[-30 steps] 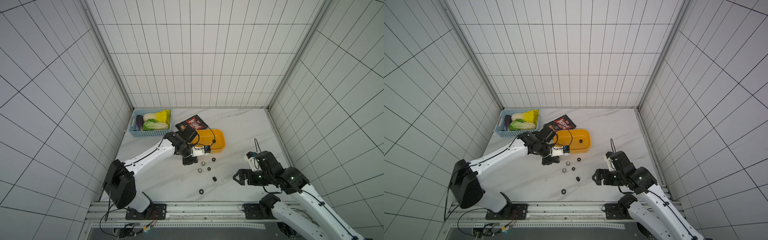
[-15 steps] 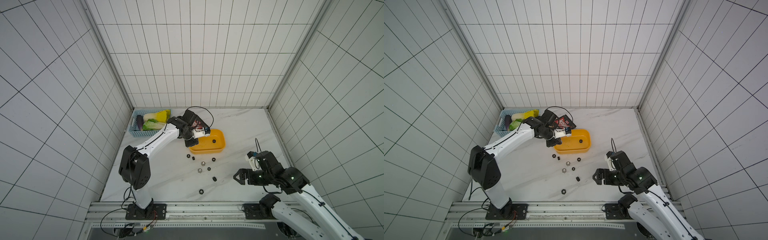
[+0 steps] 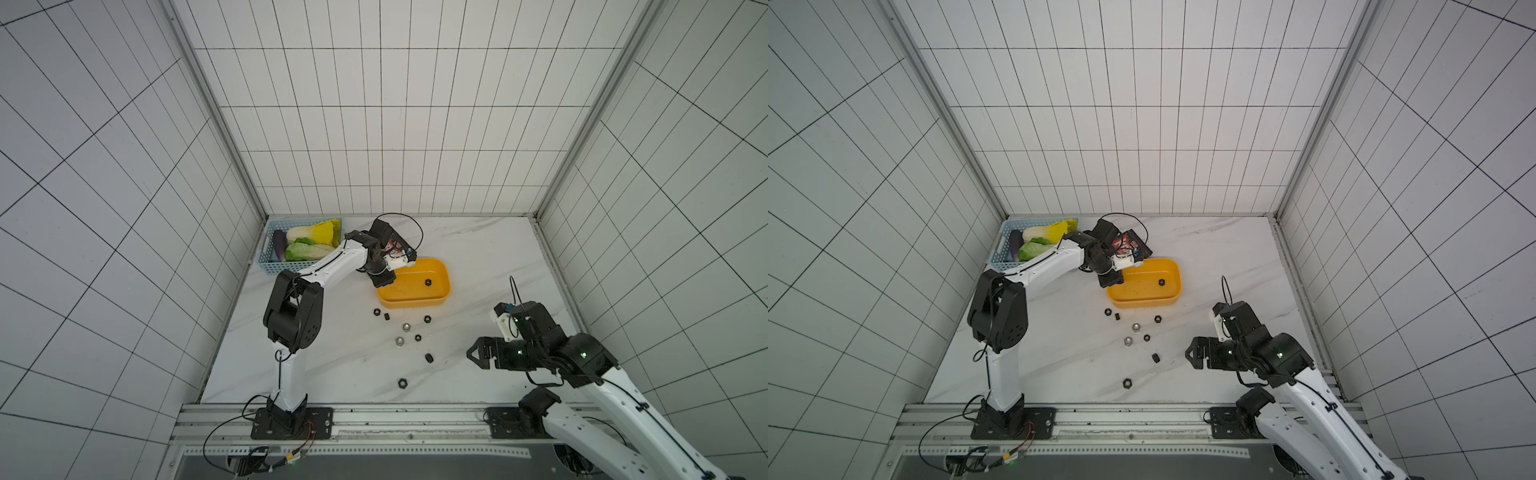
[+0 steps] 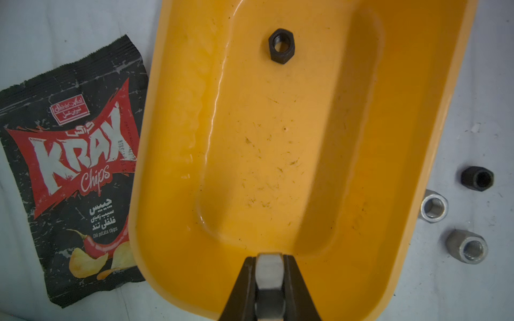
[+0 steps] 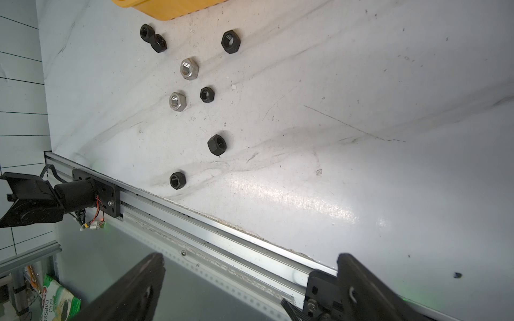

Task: Put the nuts on the desktop into the storage box
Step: Place the nut in the storage box.

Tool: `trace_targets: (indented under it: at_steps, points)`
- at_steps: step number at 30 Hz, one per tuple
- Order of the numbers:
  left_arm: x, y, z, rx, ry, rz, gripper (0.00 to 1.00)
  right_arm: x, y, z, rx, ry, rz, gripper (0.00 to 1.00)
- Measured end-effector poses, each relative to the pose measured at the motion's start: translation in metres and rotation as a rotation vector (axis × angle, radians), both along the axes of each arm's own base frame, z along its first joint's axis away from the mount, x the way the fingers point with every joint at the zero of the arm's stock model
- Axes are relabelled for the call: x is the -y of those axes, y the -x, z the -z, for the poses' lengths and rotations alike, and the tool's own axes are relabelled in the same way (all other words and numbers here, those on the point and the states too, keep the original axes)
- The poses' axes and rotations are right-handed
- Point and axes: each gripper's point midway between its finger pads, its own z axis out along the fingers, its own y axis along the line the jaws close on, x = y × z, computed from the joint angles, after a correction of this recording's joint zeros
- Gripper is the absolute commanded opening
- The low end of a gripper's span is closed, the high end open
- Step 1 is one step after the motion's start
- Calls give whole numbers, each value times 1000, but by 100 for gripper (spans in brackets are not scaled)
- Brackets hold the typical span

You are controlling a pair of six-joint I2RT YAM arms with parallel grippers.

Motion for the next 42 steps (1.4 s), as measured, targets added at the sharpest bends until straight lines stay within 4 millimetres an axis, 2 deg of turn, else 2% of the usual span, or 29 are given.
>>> trace_targets:
  at_steps: [20, 24, 28, 30, 33, 39, 42]
  points:
    - [11, -31, 55, 56, -82, -57, 12, 5, -3, -3, 39, 3, 19, 99]
    - [14, -33, 55, 75, -92, -53, 15, 5, -3, -3, 39, 4, 20, 99]
    - [14, -37, 54, 101, -105, -57, 25, 5, -3, -3, 40, 5, 20, 99]
    - [15, -39, 53, 115, -112, -62, 34, 5, -3, -3, 40, 5, 21, 99]
    - [14, -42, 53, 134, -118, -69, 39, 5, -3, -3, 40, 5, 21, 100]
    - [12, -42, 55, 137, -123, -74, 41, 5, -3, -3, 40, 5, 21, 99]
    - [10, -39, 47, 144, -115, -76, 44, 5, -3, -3, 40, 5, 21, 99]
